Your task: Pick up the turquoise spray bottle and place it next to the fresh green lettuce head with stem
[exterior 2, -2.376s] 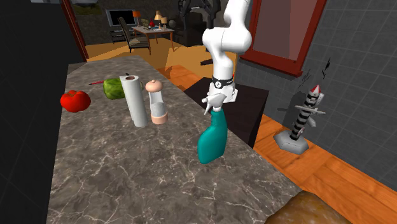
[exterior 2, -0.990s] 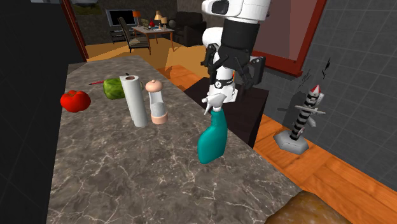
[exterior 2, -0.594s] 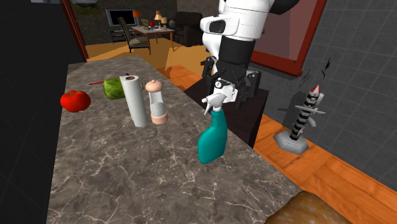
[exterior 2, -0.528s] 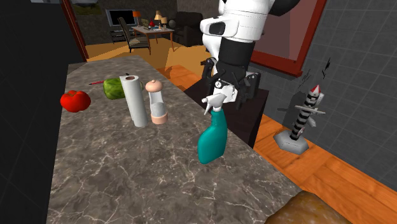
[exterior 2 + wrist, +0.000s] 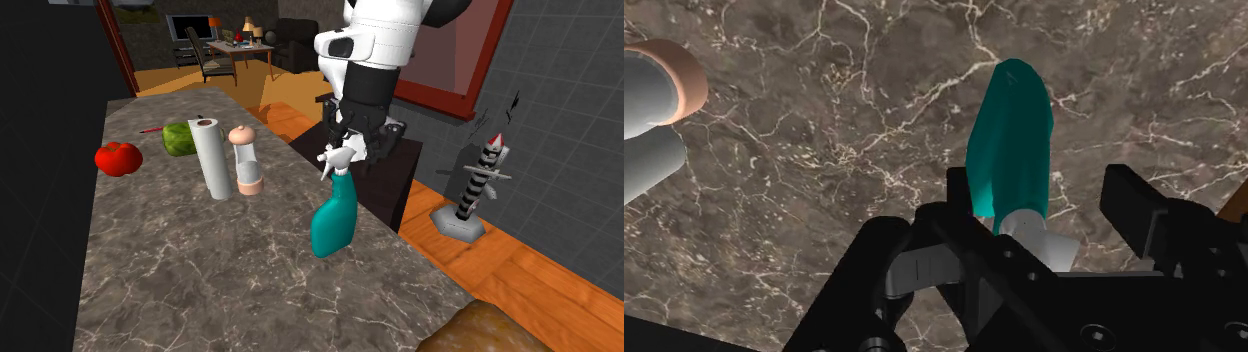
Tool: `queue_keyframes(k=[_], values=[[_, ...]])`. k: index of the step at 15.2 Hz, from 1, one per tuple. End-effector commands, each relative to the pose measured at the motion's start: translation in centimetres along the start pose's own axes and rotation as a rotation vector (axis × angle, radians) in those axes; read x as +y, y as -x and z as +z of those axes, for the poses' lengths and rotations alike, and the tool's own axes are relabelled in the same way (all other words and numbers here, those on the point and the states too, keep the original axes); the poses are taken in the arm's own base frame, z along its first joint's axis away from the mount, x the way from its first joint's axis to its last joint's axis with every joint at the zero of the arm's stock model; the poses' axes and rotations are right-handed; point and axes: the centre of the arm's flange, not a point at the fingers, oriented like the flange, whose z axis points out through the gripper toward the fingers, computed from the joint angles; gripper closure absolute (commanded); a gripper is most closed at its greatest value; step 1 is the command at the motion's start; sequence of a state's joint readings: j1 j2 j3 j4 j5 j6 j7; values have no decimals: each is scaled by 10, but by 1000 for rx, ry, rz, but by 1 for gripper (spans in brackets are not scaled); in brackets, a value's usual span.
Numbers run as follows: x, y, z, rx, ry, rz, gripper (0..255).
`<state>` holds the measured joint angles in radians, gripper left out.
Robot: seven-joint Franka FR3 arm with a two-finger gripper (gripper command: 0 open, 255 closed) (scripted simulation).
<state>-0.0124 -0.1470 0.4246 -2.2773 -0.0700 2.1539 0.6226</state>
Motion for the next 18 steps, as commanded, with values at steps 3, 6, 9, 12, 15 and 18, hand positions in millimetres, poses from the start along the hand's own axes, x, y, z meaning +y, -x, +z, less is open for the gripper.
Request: queue_keyframes(k=[3,6,9,12,15,18], values=[[0,0,0,0,0,0,255],[0,0,0,0,0,0,255],[0,0,0,0,0,0,255],[1,-1,-16,0,0,0,255],[3,-2,-31,0,0,0,255],[4,-4,-47,0,0,0,255]])
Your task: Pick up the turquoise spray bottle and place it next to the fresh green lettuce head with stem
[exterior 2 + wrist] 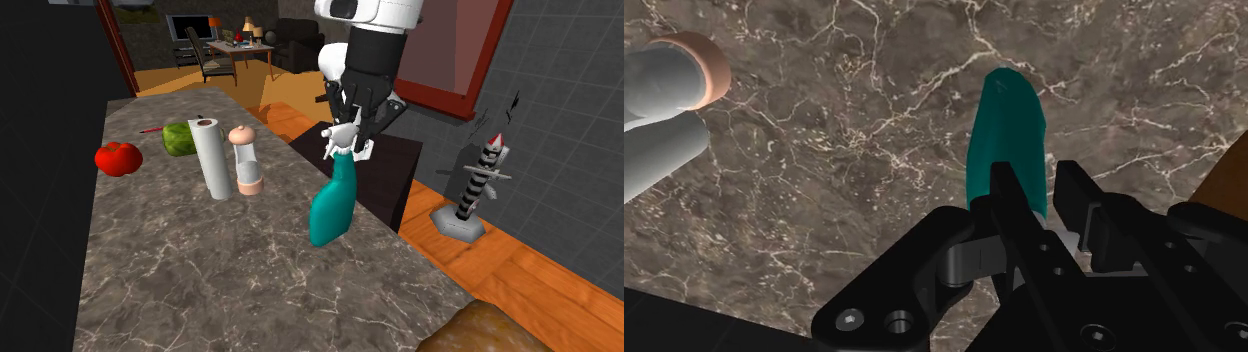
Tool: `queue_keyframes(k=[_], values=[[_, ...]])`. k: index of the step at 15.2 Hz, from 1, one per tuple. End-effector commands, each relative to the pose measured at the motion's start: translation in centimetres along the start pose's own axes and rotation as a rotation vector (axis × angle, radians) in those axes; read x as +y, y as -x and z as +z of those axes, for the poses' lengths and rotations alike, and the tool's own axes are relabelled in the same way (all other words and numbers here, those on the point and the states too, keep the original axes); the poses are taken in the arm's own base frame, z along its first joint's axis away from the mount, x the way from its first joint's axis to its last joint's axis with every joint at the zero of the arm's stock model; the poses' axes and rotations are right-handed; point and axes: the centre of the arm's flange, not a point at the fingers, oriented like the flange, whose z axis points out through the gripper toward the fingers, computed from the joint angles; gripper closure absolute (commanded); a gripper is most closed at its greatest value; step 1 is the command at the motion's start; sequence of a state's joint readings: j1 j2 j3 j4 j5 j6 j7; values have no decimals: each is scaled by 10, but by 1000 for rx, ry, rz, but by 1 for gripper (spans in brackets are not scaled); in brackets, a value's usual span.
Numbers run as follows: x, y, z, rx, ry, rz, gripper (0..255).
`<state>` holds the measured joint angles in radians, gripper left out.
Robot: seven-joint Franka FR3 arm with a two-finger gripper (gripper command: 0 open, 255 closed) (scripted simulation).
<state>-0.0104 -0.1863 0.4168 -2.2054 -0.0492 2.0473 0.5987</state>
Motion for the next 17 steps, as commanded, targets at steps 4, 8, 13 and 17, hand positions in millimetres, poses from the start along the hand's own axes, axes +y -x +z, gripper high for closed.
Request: queue_keyframes(k=[4,8,13,17], values=[[3,-1,-27,0,0,0,255],[5,-3,-48,0,0,0,255],[8,-5,-74,0,0,0,255],[10,-6,-95,0,0,0,255]])
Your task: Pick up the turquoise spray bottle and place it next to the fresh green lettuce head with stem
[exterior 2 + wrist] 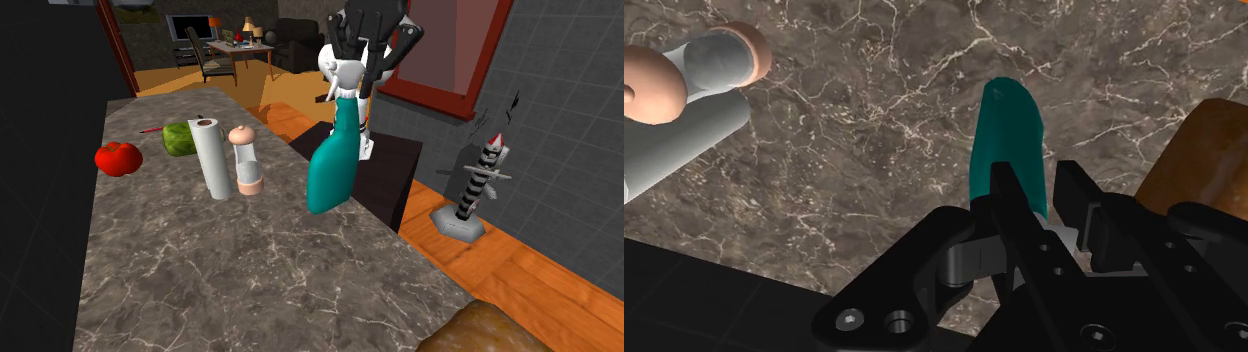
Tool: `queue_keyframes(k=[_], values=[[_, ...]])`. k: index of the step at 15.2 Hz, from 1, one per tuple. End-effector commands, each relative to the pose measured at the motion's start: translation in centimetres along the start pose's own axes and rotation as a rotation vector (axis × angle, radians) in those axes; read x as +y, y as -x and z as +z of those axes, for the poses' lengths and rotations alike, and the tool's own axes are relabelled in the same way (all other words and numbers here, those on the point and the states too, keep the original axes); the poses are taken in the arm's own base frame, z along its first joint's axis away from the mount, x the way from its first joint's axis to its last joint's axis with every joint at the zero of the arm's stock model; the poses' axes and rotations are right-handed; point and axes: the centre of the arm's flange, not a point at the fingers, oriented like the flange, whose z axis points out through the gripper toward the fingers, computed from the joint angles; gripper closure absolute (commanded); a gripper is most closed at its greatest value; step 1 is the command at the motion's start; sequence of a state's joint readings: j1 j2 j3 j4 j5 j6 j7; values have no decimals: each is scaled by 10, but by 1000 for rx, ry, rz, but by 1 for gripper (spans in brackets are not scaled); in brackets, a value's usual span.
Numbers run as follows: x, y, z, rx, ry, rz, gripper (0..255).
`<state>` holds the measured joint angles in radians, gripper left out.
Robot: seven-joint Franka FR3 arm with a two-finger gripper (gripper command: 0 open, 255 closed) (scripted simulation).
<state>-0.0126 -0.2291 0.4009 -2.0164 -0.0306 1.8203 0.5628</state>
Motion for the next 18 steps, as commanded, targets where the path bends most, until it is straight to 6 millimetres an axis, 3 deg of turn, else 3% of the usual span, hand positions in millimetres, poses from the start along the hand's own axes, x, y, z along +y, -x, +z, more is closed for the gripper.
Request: queue_keyframes(k=[1,18], values=[[1,0,-11,0,0,0,255],[9,-7,-100,0,0,0,255]])
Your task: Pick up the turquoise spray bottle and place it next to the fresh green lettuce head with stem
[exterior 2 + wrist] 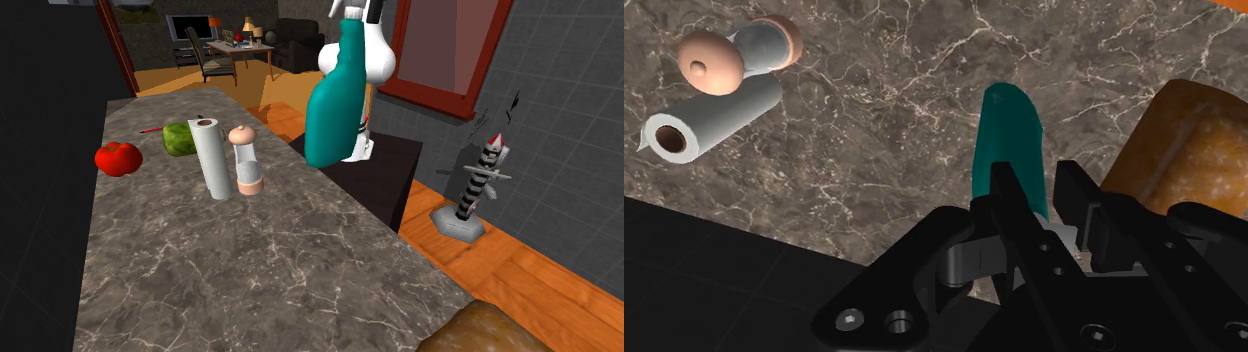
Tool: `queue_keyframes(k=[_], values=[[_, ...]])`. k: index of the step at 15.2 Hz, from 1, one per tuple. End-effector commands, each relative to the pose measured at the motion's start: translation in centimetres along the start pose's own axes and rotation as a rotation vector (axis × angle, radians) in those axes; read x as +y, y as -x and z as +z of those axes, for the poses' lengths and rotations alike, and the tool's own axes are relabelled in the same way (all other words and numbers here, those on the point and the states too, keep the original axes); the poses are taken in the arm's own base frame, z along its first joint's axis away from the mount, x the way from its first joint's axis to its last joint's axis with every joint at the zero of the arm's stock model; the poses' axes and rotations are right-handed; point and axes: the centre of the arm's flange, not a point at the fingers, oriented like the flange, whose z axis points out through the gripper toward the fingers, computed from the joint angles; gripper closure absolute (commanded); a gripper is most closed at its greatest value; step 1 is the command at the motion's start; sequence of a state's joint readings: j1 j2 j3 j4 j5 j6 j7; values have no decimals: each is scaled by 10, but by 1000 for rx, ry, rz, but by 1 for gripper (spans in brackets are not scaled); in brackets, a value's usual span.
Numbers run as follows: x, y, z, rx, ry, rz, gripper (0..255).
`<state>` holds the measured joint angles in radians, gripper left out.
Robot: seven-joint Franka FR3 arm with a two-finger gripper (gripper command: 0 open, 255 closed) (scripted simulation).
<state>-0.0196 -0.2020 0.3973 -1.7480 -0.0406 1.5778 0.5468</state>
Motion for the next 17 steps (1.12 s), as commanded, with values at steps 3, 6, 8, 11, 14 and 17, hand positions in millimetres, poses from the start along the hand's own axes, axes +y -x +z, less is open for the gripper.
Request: queue_keyframes(k=[3,6,8,11,14,17], values=[[1,-1,-22,0,0,0,255],[2,-3,-38,0,0,0,255],[3,-3,-48,0,0,0,255],[5,-5,-64,0,0,0,255],[6,-6,-80,0,0,0,255],[20,-6,-87,0,0,0,255]])
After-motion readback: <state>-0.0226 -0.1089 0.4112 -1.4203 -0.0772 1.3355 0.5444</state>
